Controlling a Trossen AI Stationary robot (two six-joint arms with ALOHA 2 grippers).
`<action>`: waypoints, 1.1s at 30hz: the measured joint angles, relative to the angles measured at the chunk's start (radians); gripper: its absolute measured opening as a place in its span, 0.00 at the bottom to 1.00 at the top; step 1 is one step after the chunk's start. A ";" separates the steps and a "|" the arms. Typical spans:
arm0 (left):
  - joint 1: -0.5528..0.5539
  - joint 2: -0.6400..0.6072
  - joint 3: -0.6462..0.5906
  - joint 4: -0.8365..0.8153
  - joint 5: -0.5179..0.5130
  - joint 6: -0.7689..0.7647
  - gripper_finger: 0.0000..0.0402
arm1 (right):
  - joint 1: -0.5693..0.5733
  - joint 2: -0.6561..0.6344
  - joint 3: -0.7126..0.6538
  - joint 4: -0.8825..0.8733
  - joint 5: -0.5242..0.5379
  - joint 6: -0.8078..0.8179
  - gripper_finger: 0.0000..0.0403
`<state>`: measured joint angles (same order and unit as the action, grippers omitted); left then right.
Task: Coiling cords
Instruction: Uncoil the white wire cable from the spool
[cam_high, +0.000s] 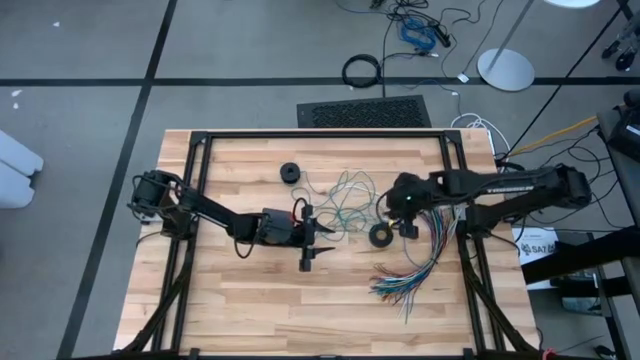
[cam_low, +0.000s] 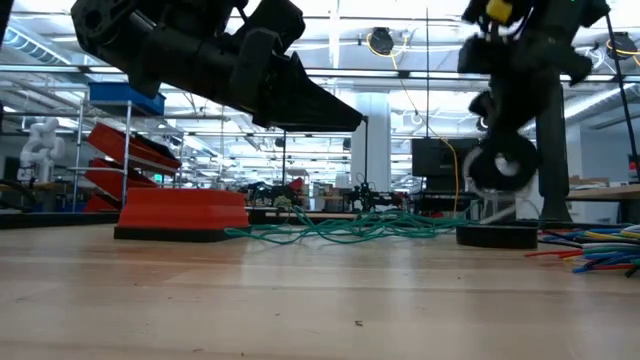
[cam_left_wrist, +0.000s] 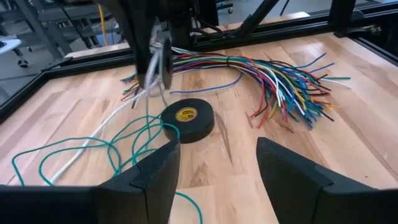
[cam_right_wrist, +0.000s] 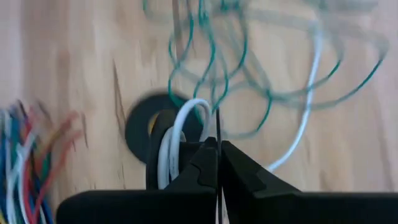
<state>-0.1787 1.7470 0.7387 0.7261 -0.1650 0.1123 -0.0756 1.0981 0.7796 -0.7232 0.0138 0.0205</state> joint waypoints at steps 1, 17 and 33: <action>0.000 0.000 0.000 -0.001 0.000 0.000 0.55 | 0.000 -0.018 0.006 0.010 -0.012 -0.005 0.00; 0.002 0.000 0.000 0.036 0.000 -0.001 0.55 | 0.093 -0.238 0.027 0.310 -0.181 -0.039 0.00; 0.163 -0.001 0.068 0.293 0.164 -0.053 0.55 | 0.124 -0.163 0.028 0.316 -0.198 -0.046 0.00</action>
<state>-0.0159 1.7458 0.8071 1.0194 -0.0008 0.0591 0.0486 0.9355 0.8074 -0.4072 -0.1843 -0.0253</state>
